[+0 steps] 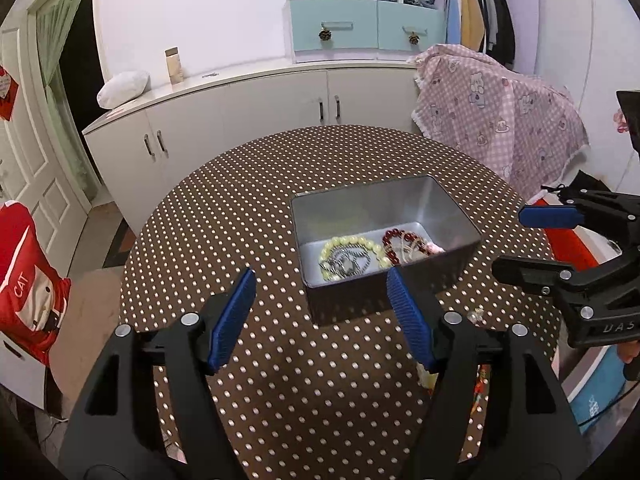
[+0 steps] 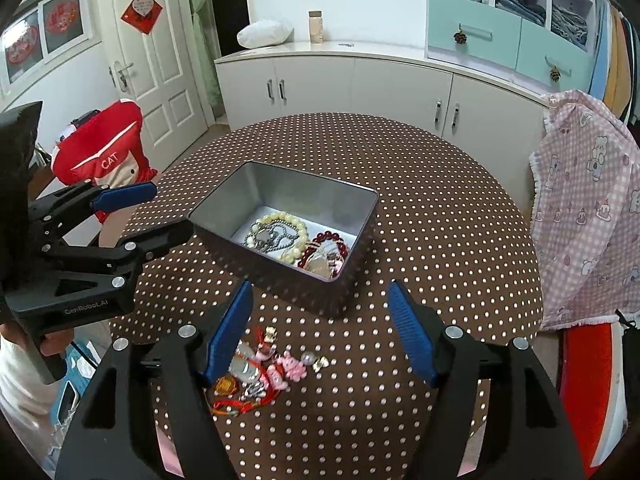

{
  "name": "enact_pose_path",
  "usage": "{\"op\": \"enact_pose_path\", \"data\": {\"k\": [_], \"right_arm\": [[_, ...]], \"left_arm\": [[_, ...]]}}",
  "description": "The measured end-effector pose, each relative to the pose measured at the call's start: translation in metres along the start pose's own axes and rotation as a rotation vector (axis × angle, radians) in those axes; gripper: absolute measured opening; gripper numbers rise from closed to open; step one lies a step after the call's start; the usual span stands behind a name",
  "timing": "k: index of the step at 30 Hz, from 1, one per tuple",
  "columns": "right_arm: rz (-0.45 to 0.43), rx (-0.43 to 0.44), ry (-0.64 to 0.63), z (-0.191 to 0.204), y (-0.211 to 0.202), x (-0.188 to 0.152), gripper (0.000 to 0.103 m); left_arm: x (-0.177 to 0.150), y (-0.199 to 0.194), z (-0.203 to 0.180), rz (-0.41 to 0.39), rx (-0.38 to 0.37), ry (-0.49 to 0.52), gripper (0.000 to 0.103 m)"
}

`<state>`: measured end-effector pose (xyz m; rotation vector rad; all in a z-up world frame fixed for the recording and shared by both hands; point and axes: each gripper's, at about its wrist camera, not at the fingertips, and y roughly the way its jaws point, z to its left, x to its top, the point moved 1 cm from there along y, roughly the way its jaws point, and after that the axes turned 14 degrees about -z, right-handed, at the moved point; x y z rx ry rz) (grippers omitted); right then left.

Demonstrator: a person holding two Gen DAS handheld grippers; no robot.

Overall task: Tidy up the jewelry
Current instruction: 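Withdraw both grippers from the box toward the remaining jewelry, then grasp the rainbow cord necklace with the left gripper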

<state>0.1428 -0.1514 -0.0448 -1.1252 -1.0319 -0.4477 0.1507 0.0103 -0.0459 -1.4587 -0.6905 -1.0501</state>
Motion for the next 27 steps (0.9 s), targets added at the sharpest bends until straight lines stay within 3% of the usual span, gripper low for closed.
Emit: {"op": "enact_pose_path", "data": {"k": [16, 21, 27], "right_arm": [[-0.03, 0.038, 0.009, 0.009, -0.015, -0.04, 0.068], [-0.042, 0.026, 0.018, 0.006, -0.019, -0.053, 0.068], [-0.052, -0.003, 0.008, 0.005, -0.024, -0.068, 0.068]], "left_arm": [[-0.041, -0.025, -0.029, -0.042, -0.061, 0.011, 0.071], [-0.061, -0.016, -0.037, 0.035, -0.128, 0.001, 0.07], [-0.083, -0.002, -0.044, 0.109, -0.178, -0.03, 0.05]]}}
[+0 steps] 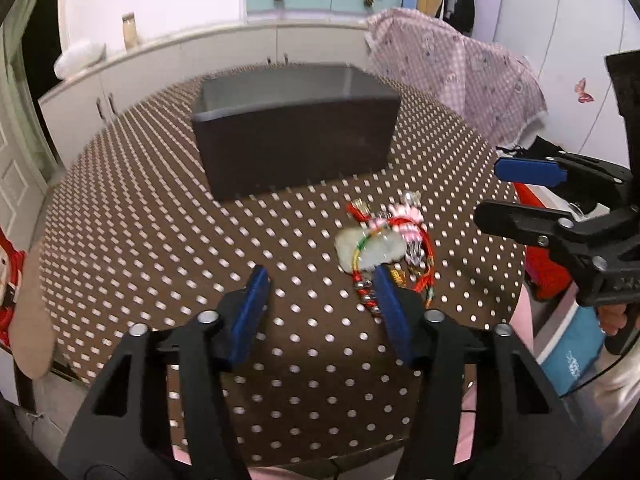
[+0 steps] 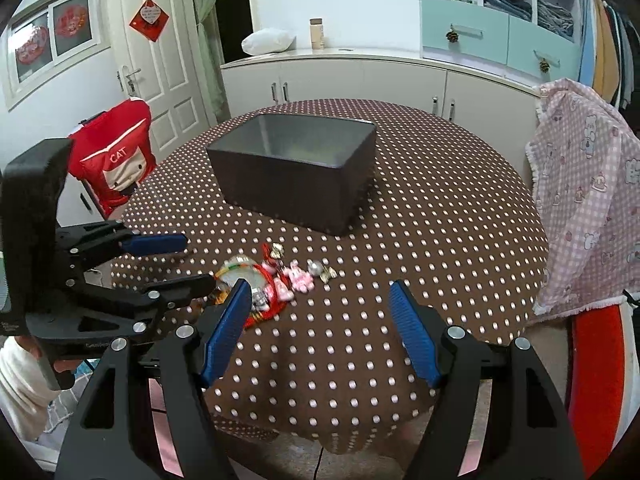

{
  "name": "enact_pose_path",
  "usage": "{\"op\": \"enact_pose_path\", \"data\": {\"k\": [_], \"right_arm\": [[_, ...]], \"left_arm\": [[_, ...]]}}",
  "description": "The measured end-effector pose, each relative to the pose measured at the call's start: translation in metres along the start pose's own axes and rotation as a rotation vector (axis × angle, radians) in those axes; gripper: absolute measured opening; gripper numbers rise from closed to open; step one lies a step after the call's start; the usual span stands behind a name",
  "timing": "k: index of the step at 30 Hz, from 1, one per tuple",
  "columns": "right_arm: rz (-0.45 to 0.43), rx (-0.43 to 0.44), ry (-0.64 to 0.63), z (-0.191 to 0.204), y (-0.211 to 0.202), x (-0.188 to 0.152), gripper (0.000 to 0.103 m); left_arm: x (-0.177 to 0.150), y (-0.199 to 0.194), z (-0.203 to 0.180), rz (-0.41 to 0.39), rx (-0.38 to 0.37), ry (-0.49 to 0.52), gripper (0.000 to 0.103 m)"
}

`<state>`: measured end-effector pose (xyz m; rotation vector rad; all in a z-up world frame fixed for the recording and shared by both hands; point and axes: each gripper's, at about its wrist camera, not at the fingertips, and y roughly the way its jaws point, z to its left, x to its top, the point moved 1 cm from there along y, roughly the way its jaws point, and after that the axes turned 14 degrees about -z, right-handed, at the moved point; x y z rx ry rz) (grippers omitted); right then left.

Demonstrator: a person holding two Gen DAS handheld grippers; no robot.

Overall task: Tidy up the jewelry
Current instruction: 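Grasp the rainbow cord necklace with the left gripper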

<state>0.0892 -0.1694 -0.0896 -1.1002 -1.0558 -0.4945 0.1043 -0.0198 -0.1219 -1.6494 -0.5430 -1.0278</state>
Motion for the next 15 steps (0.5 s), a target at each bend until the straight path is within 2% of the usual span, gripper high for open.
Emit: {"op": "enact_pose_path", "data": {"k": [2, 3, 7, 9, 11, 15], "right_arm": [[-0.002, 0.009, -0.001, 0.002, -0.002, -0.004, 0.068], [-0.001, 0.014, -0.002, 0.003, -0.002, -0.006, 0.068], [0.003, 0.03, -0.015, 0.009, -0.003, -0.015, 0.068], [0.003, 0.028, -0.016, 0.009, -0.003, -0.018, 0.068], [0.004, 0.022, -0.011, 0.008, -0.002, -0.02, 0.068], [0.012, 0.016, 0.005, 0.005, 0.001, -0.024, 0.068]], "left_arm": [[0.0, 0.003, -0.004, -0.015, -0.004, 0.002, 0.048], [0.0, 0.004, -0.006, -0.015, -0.006, 0.01, 0.042], [-0.001, 0.005, -0.016, -0.023, 0.006, 0.061, 0.029], [-0.004, 0.001, -0.019, -0.032, 0.001, 0.085, 0.015], [-0.007, -0.004, -0.019, -0.043, 0.01, 0.099, 0.01], [-0.011, -0.01, -0.009, -0.071, 0.027, 0.06, 0.01]]}}
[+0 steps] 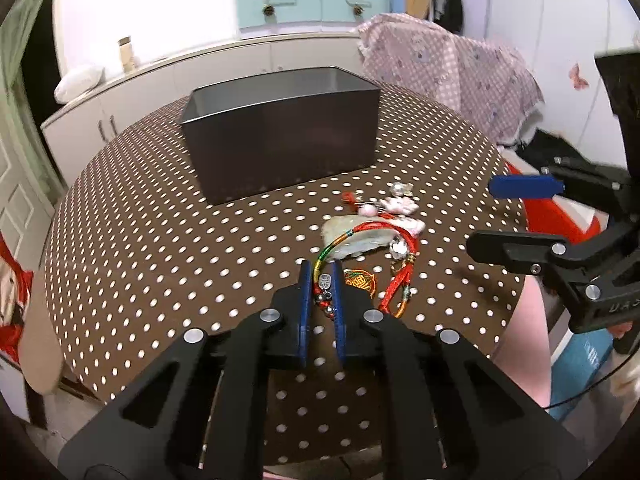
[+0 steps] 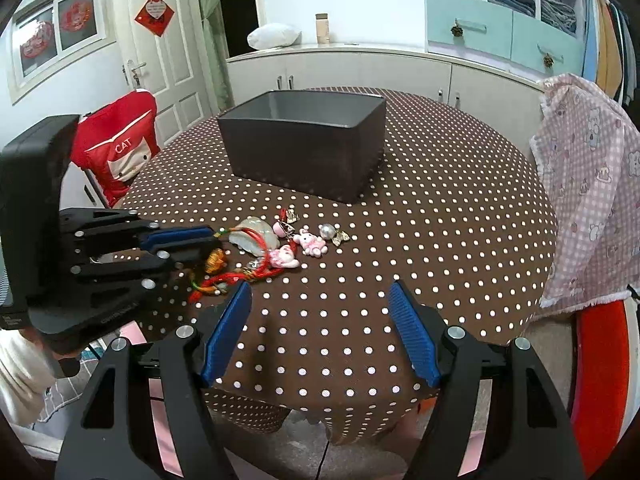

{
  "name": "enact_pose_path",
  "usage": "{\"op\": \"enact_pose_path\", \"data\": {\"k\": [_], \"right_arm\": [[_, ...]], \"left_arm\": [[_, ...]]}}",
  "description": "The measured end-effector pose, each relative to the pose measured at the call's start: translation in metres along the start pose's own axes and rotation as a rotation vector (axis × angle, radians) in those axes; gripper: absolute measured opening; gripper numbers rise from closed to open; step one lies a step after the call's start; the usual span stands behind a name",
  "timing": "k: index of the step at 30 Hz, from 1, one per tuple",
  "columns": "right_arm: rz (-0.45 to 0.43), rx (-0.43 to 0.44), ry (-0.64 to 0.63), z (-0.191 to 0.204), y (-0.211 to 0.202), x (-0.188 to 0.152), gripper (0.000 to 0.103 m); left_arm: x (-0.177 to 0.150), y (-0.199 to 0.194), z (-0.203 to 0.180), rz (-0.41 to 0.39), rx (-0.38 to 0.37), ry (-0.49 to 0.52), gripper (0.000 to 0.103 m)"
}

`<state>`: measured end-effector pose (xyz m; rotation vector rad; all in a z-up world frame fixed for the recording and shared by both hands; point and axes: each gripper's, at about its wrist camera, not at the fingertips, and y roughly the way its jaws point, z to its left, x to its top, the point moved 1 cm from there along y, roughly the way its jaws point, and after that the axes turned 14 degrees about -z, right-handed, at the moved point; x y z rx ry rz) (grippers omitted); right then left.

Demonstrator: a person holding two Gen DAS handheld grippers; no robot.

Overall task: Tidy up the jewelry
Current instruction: 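Grasp the rainbow cord necklace with the left gripper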

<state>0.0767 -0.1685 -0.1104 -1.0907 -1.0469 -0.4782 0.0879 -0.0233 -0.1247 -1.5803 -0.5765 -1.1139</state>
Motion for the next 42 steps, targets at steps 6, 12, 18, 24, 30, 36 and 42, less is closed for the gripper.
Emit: {"op": "enact_pose_path", "data": {"k": [6, 12, 18, 24, 30, 36, 42], "right_arm": [[0.0, 0.006, -0.002, 0.004, 0.002, -0.004, 0.068], [-0.003, 0.029, -0.025, 0.015, 0.005, -0.005, 0.068], [0.011, 0.03, -0.021, 0.016, 0.009, -0.007, 0.068], [0.019, 0.03, -0.015, 0.013, 0.009, -0.01, 0.068], [0.012, 0.034, -0.01, 0.011, 0.006, -0.013, 0.068], [0.002, 0.032, -0.004, 0.011, 0.007, -0.014, 0.068], [-0.006, 0.028, -0.005, 0.011, 0.005, -0.014, 0.068]], "left_arm": [[0.001, -0.013, 0.026, -0.069, -0.007, -0.124, 0.01], [0.002, -0.025, 0.042, -0.126, -0.01, -0.181, 0.01], [-0.008, -0.022, 0.035, -0.075, -0.082, -0.143, 0.01], [-0.008, -0.015, 0.029, -0.059, -0.095, -0.128, 0.044], [-0.007, -0.033, 0.015, -0.155, -0.121, -0.057, 0.078], [-0.015, -0.011, -0.01, -0.071, -0.094, 0.093, 0.064], [-0.013, -0.006, -0.019, -0.086, -0.061, 0.114, 0.022]]}}
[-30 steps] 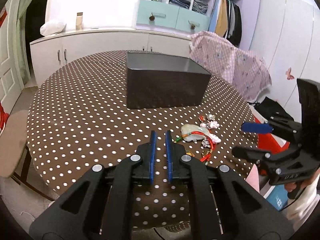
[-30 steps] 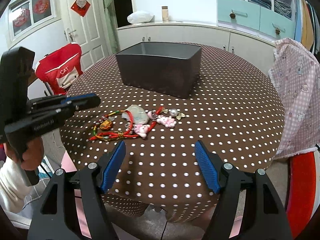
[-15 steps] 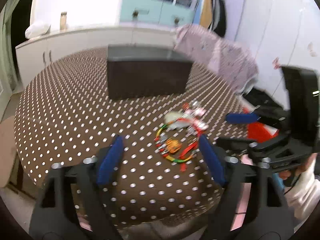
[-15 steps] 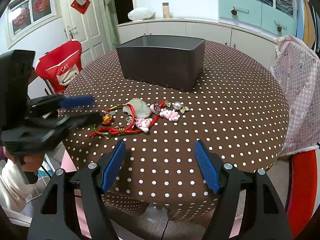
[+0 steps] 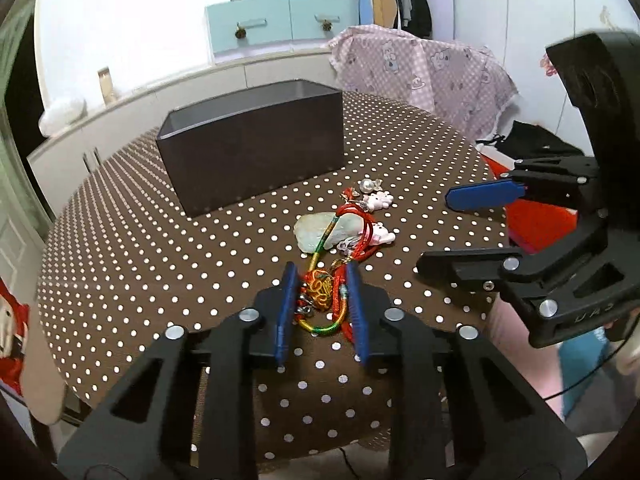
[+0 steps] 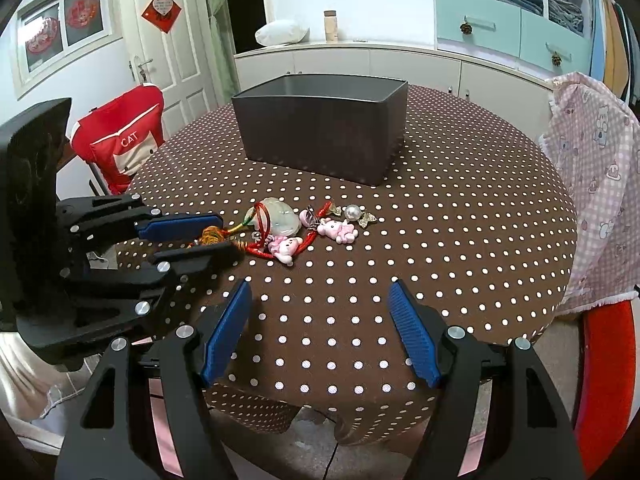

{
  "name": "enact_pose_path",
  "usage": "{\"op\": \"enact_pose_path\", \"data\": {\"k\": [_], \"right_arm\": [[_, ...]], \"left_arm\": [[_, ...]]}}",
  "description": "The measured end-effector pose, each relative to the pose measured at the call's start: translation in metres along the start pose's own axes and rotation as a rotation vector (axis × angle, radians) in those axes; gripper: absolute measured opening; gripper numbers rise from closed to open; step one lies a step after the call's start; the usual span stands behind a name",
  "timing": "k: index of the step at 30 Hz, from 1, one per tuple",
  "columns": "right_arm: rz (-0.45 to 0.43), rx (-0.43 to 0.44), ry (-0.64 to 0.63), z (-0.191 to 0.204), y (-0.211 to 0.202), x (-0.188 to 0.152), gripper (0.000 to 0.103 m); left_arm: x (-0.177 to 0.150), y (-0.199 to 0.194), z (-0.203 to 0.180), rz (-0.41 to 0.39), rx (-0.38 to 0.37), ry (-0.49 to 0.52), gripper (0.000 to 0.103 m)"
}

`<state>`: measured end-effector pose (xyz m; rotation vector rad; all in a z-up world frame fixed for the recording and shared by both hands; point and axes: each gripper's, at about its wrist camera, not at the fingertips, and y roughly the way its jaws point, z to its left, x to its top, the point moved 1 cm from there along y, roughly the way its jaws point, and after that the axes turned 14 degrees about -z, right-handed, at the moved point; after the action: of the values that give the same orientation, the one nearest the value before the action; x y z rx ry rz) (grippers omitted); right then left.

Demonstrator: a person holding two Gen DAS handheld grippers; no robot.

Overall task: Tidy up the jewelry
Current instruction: 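Grasp the rainbow cord necklace with the left gripper, then lift the rainbow cord with the left gripper while the right grasps the pink bunny charm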

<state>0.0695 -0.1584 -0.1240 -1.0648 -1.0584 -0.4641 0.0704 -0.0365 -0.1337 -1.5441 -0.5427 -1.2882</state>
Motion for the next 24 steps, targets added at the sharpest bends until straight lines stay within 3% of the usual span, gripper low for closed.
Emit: {"op": "enact_pose_path", "data": {"k": [4, 6, 17, 24], "right_arm": [[-0.006, 0.0, 0.003, -0.001, 0.0, 0.0, 0.068], [-0.007, 0.005, 0.001, -0.001, 0.0, 0.001, 0.068], [-0.012, 0.037, -0.015, 0.012, 0.011, 0.007, 0.068], [-0.013, 0.024, -0.085, 0.025, 0.024, 0.01, 0.052]], "left_arm": [[-0.006, -0.005, 0.003, -0.037, 0.009, -0.05, 0.021], [-0.005, -0.012, 0.01, -0.064, 0.012, -0.091, 0.011], [0.01, -0.034, 0.031, -0.167, 0.044, -0.162, 0.011], [0.02, -0.045, 0.047, -0.226, 0.062, -0.212, 0.011]]}}
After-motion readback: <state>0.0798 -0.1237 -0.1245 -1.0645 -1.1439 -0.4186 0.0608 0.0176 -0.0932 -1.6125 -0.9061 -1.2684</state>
